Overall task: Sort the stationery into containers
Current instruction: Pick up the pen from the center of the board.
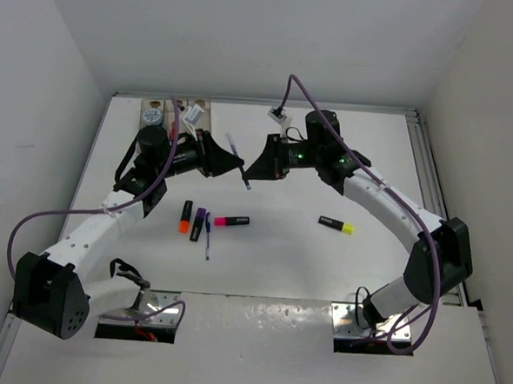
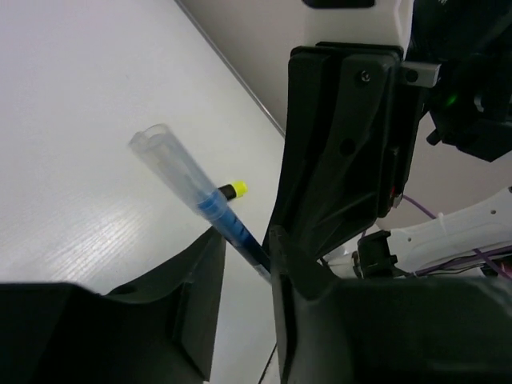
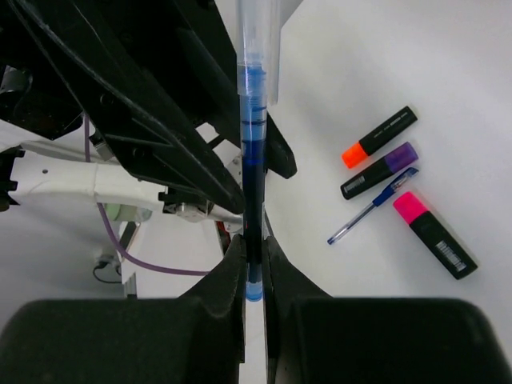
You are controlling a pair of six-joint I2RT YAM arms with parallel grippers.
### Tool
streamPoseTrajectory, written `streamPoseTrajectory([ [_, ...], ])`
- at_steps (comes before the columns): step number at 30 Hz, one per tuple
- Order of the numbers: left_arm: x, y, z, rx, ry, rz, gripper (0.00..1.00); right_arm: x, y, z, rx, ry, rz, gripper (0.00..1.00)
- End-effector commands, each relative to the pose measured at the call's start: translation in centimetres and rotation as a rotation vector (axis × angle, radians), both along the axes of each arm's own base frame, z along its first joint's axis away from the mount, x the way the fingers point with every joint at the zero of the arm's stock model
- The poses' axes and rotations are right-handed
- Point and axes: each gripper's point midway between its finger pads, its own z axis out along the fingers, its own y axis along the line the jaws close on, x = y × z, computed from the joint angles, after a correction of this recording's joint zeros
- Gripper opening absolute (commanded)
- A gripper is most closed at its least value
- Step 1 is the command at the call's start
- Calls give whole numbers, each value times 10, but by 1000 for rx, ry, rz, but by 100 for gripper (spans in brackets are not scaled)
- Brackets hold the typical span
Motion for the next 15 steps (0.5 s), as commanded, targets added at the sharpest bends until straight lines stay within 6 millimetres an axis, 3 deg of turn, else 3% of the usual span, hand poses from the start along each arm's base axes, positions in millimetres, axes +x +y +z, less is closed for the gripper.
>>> streamPoseTrajectory([
  [1,0,-5,33,-41,-103,-17,32,1,12,24,63,-51,32,0],
  [5,2,-3,33,-42,-104,-9,6,4,13,24,61,-52,29,2],
  [6,8,4,26,-16,-70,26,0,3,13,20,46,-38,28,9],
  [7,21,12,29,2,-75,89,0,6,12,21,36,-47,15,30],
  [8,27,20,18,64,-62,120,0,7,11,20,26,-68,17,39],
  [9,49,39,9,120,-41,212,0,6,8,16,0,-64,12,45],
  [10,62,48,26,170,-75,259,0,10,3,12,-25,-73,-8,48],
  [11,71,64,5,314,-58,288,0,15,-4,6,-58,-87,-21,51],
  [12,100,87,-17,426,-8,392,0,17,-9,2,-72,-91,-31,51],
  [13,119,103,6,508,-88,442,0,25,-16,-4,-97,-113,-55,51],
  [14,126,117,-12,595,-24,463,0,26,-22,-11,-127,-103,-64,50],
  [15,156,142,-17,678,5,560,0,26,-27,-17,-150,-109,-70,50],
])
